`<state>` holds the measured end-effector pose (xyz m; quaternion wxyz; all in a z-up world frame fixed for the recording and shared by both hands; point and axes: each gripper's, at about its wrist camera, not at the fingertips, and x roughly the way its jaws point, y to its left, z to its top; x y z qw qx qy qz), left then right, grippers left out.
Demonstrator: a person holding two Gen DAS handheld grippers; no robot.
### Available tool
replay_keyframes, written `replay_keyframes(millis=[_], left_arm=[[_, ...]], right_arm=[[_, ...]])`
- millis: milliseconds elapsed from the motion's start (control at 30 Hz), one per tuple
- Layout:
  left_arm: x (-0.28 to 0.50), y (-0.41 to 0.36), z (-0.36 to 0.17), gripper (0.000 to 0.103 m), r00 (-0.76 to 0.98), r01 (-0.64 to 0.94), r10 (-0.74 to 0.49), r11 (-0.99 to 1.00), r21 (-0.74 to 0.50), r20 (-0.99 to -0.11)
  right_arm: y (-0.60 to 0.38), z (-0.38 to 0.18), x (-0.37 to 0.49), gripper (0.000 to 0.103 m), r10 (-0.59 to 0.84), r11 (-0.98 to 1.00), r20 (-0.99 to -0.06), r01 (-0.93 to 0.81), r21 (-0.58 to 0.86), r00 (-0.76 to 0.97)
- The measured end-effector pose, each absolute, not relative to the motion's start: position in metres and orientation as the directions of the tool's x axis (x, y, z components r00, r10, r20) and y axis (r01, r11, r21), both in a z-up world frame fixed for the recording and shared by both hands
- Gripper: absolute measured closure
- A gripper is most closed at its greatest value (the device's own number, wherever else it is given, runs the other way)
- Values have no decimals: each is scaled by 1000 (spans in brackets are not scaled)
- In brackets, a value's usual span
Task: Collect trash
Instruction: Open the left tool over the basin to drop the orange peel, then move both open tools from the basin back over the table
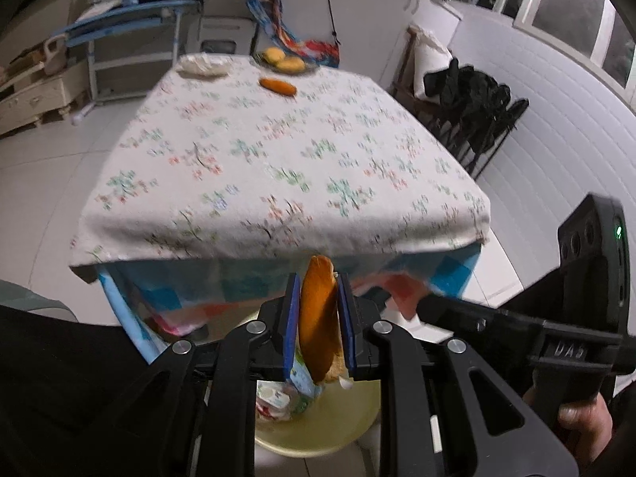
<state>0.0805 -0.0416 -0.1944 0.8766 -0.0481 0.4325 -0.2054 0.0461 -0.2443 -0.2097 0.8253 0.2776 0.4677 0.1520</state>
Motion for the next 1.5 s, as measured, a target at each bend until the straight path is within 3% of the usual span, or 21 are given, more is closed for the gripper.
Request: replay_keyframes(millis=[167,500,800,1500], left_arm=[[78,-45,-195,57,563,303,-360,927,-220,-744],[79,-30,-184,36,654,202,-252,967,-156,-713],[77,-22,-174,25,722,144,-176,984,-104,-669],[73,-17,-164,20,781,99,-122,992,-72,-612]], right_arm=[[-249,-206,45,25,484,809,-685,20,588,544],[-239,-194,42,23,388,879,-700,-12,477,599],[-233,-178,35,19,280,935,-679,-30,355,679],[-227,-165,29,18,219,959,-635,-45,278,741]])
